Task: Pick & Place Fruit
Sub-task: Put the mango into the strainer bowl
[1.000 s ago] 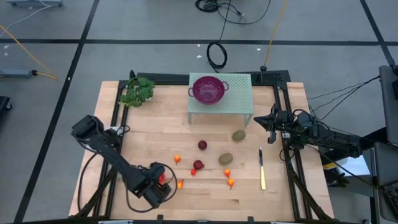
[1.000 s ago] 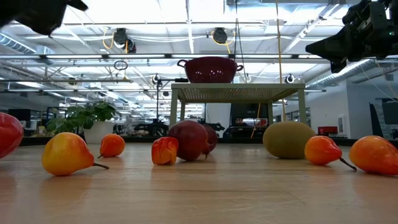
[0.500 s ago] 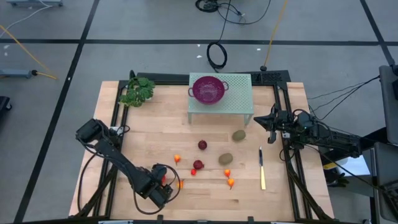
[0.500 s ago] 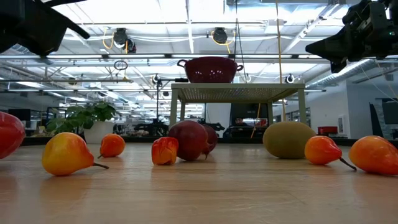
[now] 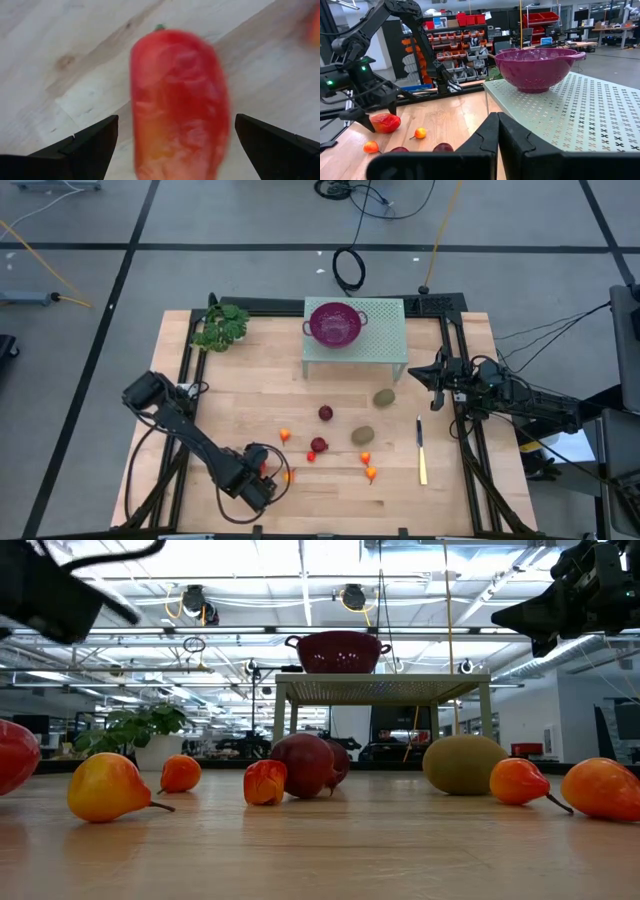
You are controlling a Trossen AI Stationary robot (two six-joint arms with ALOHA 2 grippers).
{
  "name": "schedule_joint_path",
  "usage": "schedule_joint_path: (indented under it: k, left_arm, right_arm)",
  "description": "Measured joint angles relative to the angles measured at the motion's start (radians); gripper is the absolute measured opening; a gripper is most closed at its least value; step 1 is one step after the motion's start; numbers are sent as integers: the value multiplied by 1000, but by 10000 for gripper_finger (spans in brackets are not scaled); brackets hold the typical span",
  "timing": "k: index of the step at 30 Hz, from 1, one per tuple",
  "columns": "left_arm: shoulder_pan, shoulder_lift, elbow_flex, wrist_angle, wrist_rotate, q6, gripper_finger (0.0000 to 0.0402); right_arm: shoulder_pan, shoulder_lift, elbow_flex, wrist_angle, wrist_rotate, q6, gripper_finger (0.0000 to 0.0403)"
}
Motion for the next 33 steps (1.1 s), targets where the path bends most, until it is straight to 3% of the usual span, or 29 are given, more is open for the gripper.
schedule_joint_path:
  k: [11, 24, 33]
  left_arm:
    - [19, -1, -30, 15, 39, -6, 391]
    - [21, -2, -30, 17, 40, 18, 219]
    - [43, -18, -23, -15, 117, -1, 219]
  right_arm:
    - [0, 0, 0, 0, 0, 0, 0]
    - [0, 0, 0, 0, 0, 0, 0]
    - [0, 0, 0, 0, 0, 0, 0]
